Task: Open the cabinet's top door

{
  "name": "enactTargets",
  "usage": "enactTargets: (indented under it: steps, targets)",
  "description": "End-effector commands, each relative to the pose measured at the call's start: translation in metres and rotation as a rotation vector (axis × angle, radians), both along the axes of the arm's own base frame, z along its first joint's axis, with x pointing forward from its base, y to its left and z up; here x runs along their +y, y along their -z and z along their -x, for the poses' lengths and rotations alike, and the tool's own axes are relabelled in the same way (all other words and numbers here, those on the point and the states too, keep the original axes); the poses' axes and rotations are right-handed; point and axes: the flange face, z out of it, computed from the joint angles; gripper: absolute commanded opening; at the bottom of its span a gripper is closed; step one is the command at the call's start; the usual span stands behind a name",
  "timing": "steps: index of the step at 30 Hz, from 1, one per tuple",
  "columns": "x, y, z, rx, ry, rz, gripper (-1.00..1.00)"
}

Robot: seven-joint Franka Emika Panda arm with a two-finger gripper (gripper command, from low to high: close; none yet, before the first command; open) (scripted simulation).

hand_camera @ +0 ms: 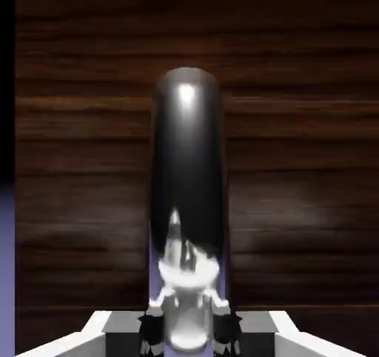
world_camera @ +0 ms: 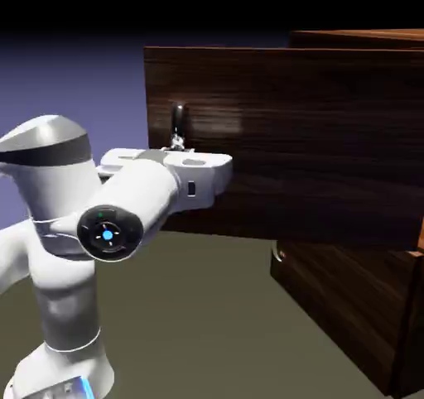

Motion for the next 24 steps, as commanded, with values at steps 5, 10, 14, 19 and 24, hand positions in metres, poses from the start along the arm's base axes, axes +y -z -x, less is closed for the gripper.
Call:
enactTargets:
  steps: [5,10,14,19,24]
  targets:
    - [-0.051,0.0,0.006,0.0,-0.115,0.0,-1.0]
    - [-0.098,0.0,0.006,0.0,-0.221,0.0,-1.0]
    - [-0.133,0.0,0.003,0.0,-0.3,0.0,-1.0]
    - [-0.173,0.0,-0.004,0.0,-0.393,0.0,-1.0]
    - [-0.206,0.0,-0.013,0.001,-0.469,0.0,-1.0]
